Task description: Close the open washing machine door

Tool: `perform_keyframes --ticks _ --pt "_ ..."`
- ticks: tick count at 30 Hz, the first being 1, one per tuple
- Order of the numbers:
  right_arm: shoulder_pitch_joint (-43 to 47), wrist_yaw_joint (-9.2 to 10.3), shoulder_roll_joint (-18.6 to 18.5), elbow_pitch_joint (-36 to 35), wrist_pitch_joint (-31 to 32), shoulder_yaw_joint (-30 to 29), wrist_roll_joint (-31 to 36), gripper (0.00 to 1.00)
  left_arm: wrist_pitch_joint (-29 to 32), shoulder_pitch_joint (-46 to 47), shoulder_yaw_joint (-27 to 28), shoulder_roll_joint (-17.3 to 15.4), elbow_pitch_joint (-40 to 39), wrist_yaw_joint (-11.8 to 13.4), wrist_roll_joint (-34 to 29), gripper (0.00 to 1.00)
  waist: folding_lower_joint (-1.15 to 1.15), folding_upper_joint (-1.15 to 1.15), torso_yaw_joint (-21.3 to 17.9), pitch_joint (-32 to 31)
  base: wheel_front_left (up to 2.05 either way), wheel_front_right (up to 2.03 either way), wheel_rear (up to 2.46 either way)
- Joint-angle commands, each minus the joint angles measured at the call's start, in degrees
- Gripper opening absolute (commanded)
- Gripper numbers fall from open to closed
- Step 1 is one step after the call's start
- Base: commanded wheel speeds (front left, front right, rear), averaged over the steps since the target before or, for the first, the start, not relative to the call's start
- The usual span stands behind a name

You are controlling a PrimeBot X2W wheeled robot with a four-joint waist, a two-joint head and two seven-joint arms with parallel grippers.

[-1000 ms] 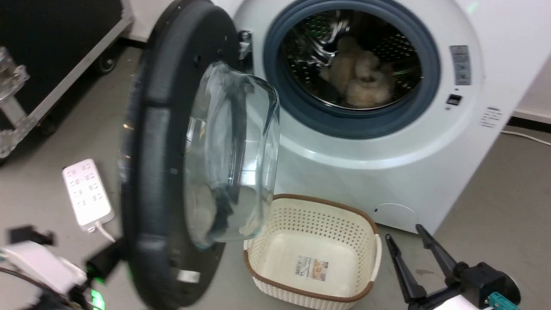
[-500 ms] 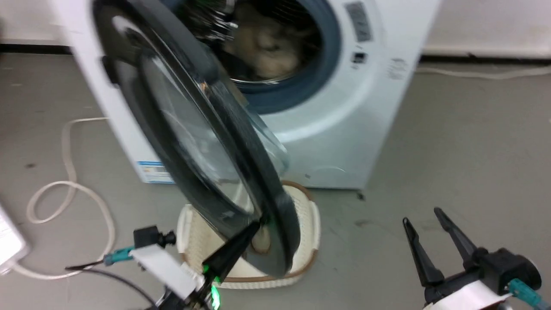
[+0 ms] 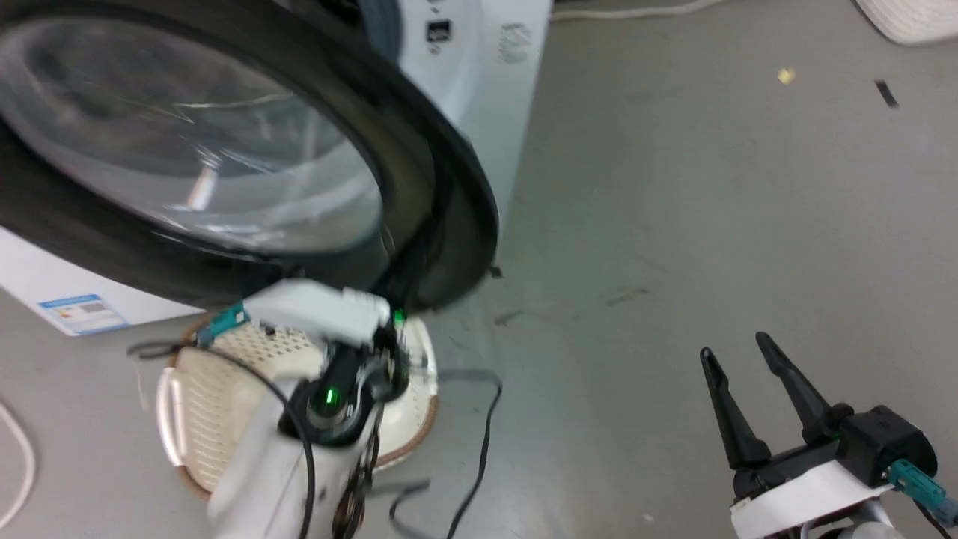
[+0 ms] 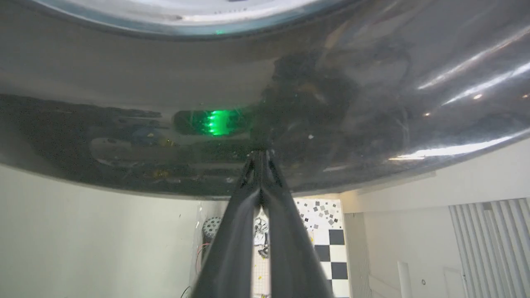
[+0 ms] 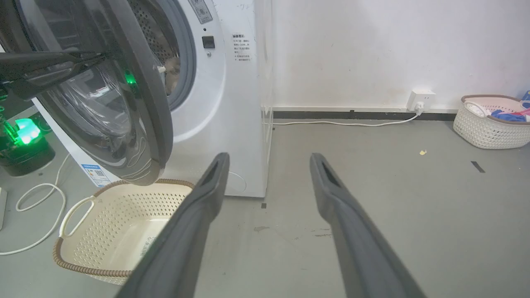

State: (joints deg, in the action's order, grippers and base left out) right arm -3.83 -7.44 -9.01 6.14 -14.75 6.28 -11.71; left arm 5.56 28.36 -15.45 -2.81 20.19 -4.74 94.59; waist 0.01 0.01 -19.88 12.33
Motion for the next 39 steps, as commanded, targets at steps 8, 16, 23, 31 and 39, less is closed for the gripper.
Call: perform_keyframes --ticks 8,16,23,31,39 --pt "-2.06 -0.05 0.64 0.60 -0.25 0.67 -0.42 1.00 -7.51 11.22 -4.25 -0.07 11.12 -2.01 6.17 0.00 -0.01 -0.01 -1.93 1.85 0.00 0.00 0.00" --pt "-0.31 -0.05 0.61 0.46 -0.25 -0.55 0.42 1.00 -9.08 4.25 -8.25 -2.03 9.06 -2.71 0.78 1.00 -0.01 -0.01 2.00 -2.50 0.00 0.00 0.00" --pt "3.62 -0.05 0.28 0.12 -0.25 -2.34 1.67 1.00 -18.82 -10.15 -13.93 -10.84 -1.45 -2.73 -16.52 1.00 -0.01 -0.01 8.63 -7.75 0.00 0.00 0.00" --pt "6.74 -0.05 0.42 -0.53 -0.25 -2.59 2.92 1.00 -20.54 -21.74 -0.02 -11.61 -11.66 1.03 -50.62 1.00 -0.01 -0.01 15.64 -11.78 0.00 0.00 0.00" --pt "7.79 -0.05 0.93 -0.82 -0.25 -2.02 3.26 1.00 -20.55 -31.98 9.19 -5.97 -23.23 5.41 -81.89 1.00 -0.01 -0.01 19.49 -13.39 0.00 0.00 0.00"
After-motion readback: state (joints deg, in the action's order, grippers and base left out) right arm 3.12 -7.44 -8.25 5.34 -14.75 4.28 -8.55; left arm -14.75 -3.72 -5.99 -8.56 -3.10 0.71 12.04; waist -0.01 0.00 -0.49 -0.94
